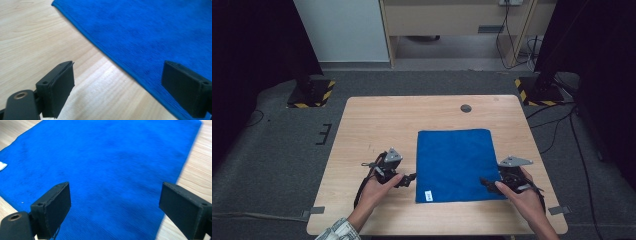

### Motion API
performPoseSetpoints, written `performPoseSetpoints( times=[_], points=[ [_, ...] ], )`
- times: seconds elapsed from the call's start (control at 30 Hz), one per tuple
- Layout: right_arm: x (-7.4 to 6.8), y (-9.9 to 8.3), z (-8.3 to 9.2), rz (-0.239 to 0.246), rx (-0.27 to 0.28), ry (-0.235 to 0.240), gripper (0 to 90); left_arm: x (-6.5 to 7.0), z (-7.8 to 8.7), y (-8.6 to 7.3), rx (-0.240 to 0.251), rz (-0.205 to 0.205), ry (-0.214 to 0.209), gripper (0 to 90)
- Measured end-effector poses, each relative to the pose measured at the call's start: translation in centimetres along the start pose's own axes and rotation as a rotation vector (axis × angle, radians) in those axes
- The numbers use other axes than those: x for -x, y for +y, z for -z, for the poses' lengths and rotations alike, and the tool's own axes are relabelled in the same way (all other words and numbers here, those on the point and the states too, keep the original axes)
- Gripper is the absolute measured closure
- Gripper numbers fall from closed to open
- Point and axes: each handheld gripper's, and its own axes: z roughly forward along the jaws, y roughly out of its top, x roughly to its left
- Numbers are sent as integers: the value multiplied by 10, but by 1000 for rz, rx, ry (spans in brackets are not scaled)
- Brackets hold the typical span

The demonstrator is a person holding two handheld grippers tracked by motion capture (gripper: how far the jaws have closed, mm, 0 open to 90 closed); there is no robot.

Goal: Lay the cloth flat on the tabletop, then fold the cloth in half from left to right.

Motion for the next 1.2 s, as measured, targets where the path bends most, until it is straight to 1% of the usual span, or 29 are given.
performPoseSetpoints(
  times=[0.03,0.07,0.1,0.17,0.2,0.23,0.27,0.33,0.4,0.43,0.5,0.53,0.63,0.7,0.77,0.87,1.0,1.07,1.1,1.17,1.2],
  points=[
    [-1,1,-2,14,-5,9,107,-2,-1,1,1,0,2,99],
    [-4,3,-4,14,-7,14,120,-4,-1,2,8,3,6,99],
    [-5,4,-6,24,-9,19,147,-6,-1,3,11,5,5,100],
    [-11,9,-10,34,-17,24,166,-10,-2,7,19,10,0,100],
    [-14,11,-12,45,-13,32,189,-13,-2,10,22,14,5,101],
    [-19,14,-14,45,-12,41,208,-16,-2,14,24,12,14,106],
    [-23,17,-17,61,-8,45,211,-19,-3,18,26,9,21,109],
    [-35,25,-22,78,0,71,219,-25,-3,26,40,16,28,111],
    [-48,32,-27,102,1,92,223,-31,-4,34,56,22,34,111],
    [-54,35,-30,119,-3,103,232,-34,-6,37,52,20,34,111],
    [-66,39,-36,144,-5,119,255,-39,-8,42,61,16,52,116],
    [-71,41,-39,158,-10,128,274,-42,-10,44,55,13,58,120],
    [-85,46,-47,187,-23,153,311,-47,-15,46,38,17,55,120],
    [-94,49,-53,209,-28,163,331,-48,-18,46,48,30,51,121],
    [-102,50,-57,221,-31,185,346,-48,-20,46,41,29,46,121],
    [-114,52,-61,232,-30,218,364,-48,-23,45,33,29,51,121],
    [-130,53,-64,252,-33,240,446,-46,-26,46,43,33,49,123],
    [-138,53,-66,266,-38,252,493,-46,-25,47,60,27,70,129],
    [-141,53,-67,271,-39,258,518,-46,-25,47,65,26,74,133],
    [-147,52,-68,289,-44,277,580,-46,-25,47,72,33,64,135],
    [-151,52,-68,294,-48,282,611,-46,-25,47,72,32,67,134]
  ],
)
